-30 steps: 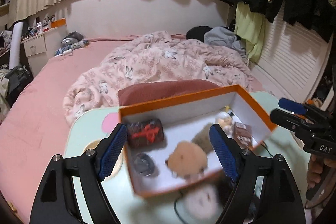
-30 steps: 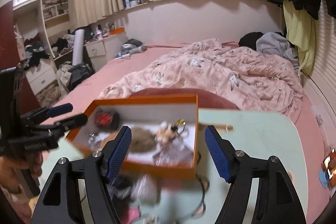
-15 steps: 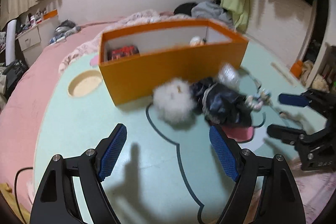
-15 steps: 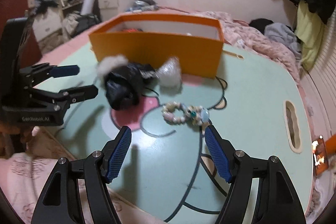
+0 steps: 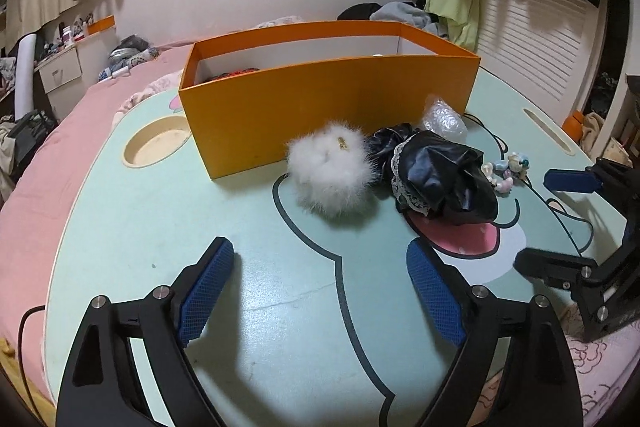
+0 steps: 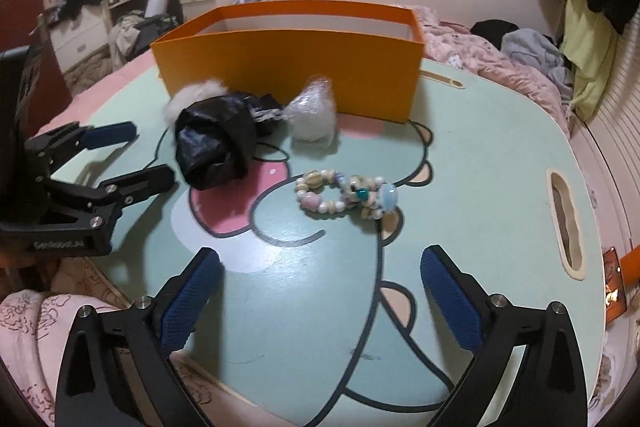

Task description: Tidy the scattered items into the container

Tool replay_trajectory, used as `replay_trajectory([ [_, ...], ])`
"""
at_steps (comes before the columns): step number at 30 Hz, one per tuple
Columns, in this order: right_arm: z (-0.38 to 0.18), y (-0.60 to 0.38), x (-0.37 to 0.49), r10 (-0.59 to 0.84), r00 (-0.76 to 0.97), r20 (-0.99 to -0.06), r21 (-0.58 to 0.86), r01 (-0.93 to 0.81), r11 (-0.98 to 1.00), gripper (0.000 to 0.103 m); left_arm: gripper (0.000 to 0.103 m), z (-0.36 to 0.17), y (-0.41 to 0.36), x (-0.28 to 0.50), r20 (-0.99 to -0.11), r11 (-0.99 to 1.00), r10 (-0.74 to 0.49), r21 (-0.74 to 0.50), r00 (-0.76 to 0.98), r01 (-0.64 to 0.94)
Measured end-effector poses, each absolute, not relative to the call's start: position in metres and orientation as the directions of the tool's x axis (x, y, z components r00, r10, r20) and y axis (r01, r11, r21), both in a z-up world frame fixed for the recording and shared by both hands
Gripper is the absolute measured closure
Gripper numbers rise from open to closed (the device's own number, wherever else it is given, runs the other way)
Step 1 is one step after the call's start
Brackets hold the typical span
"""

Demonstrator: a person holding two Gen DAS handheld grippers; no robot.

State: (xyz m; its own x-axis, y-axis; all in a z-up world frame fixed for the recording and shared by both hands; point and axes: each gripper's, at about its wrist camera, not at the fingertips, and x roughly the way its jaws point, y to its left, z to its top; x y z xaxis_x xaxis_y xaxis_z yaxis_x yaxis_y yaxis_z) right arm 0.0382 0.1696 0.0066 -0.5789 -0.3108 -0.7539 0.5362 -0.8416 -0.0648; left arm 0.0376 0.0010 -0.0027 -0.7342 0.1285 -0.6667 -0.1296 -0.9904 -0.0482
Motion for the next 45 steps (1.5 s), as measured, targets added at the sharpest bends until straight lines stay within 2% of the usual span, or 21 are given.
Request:
replay_trajectory([
  [1,0.008,0.170,0.038,-0.308,-0.586,-0.750,-0.060,0.524,-0.850,0.002,0.012,-0.003,0.000,0.038,-0.666,-0.990,0.132,-0.050,-0.735,-0.132],
  [2,0.008,0.174,0.036,-0.308,-0.594,-0.743,-0.046,0.505,-0.862,0.002,0.002,-0.004,0.000,0.037,-0.672,-0.990,0.133,-0.049,-0.729,-0.135],
  [3,0.009,0.178,0.033,-0.307,-0.599,-0.739,-0.038,0.493,-0.869,0.002,0.001,-0.004,0.001,0.037,-0.677,-0.989,0.135,-0.048,-0.724,-0.140],
  [7,0.014,0.181,0.022,-0.273,-0.627,-0.730,-0.048,0.446,-0.894,0.013,0.001,-0.004,0.002,0.037,-0.675,-0.988,0.138,-0.048,-0.725,-0.144],
  [13,0.016,0.166,0.006,-0.270,-0.616,-0.740,-0.081,0.480,-0.874,0.016,0.001,-0.005,0.000,0.038,-0.674,-0.988,0.140,-0.049,-0.726,-0.145],
  [15,0.016,0.162,0.003,-0.282,-0.609,-0.741,-0.076,0.493,-0.867,0.020,0.001,-0.005,0.000,0.038,-0.674,-0.988,0.140,-0.049,-0.726,-0.145],
  [16,0.016,0.162,0.001,-0.289,-0.609,-0.739,-0.074,0.500,-0.863,0.028,0.001,-0.005,0.000,0.038,-0.674,-0.988,0.140,-0.049,-0.726,-0.145],
  [17,0.018,0.162,0.001,-0.300,-0.610,-0.733,-0.072,0.509,-0.858,0.044,0.001,-0.005,0.000,0.038,-0.674,-0.988,0.140,-0.049,-0.726,-0.145],
  [19,0.019,0.162,0.004,-0.326,-0.617,-0.716,-0.064,0.523,-0.850,0.068,0.001,-0.005,-0.001,0.039,-0.673,-0.988,0.141,-0.050,-0.726,-0.146],
  [20,0.019,0.163,0.006,-0.340,-0.616,-0.711,-0.054,0.529,-0.847,0.077,0.001,-0.005,-0.001,0.039,-0.673,-0.988,0.141,-0.050,-0.726,-0.145],
  [28,0.028,0.172,0.027,-0.380,-0.673,-0.635,-0.034,0.516,-0.856,0.079,0.001,0.010,-0.020,0.040,-0.625,-0.977,0.212,-0.165,-0.751,-0.139],
  [32,0.027,0.170,0.025,-0.383,-0.668,-0.639,-0.024,0.515,-0.857,0.079,0.001,0.030,-0.023,0.029,-0.608,-0.975,0.217,-0.176,-0.764,-0.137],
  [34,0.027,0.170,0.026,-0.384,-0.670,-0.636,-0.025,0.515,-0.857,0.079,0.009,0.033,-0.022,0.021,-0.620,-0.981,0.194,-0.139,-0.760,-0.137],
  [36,0.027,0.172,0.025,-0.389,-0.667,-0.635,-0.018,0.516,-0.856,0.079,0.028,0.029,-0.020,0.008,-0.652,-0.986,0.169,-0.103,-0.739,-0.135],
  [38,0.026,0.173,0.024,-0.392,-0.663,-0.638,-0.008,0.515,-0.857,0.079,0.037,0.022,-0.020,-0.001,-0.680,-0.985,0.169,-0.107,-0.713,-0.132],
  [44,0.026,0.175,0.023,-0.395,-0.660,-0.640,-0.003,0.516,-0.857,0.079,0.038,0.014,-0.008,-0.011,-0.695,-0.978,0.207,-0.119,-0.689,-0.174],
  [45,0.026,0.175,0.023,-0.395,-0.659,-0.640,-0.004,0.517,-0.856,0.079,0.043,0.013,-0.007,-0.014,-0.700,-0.977,0.206,-0.113,-0.684,-0.179],
])
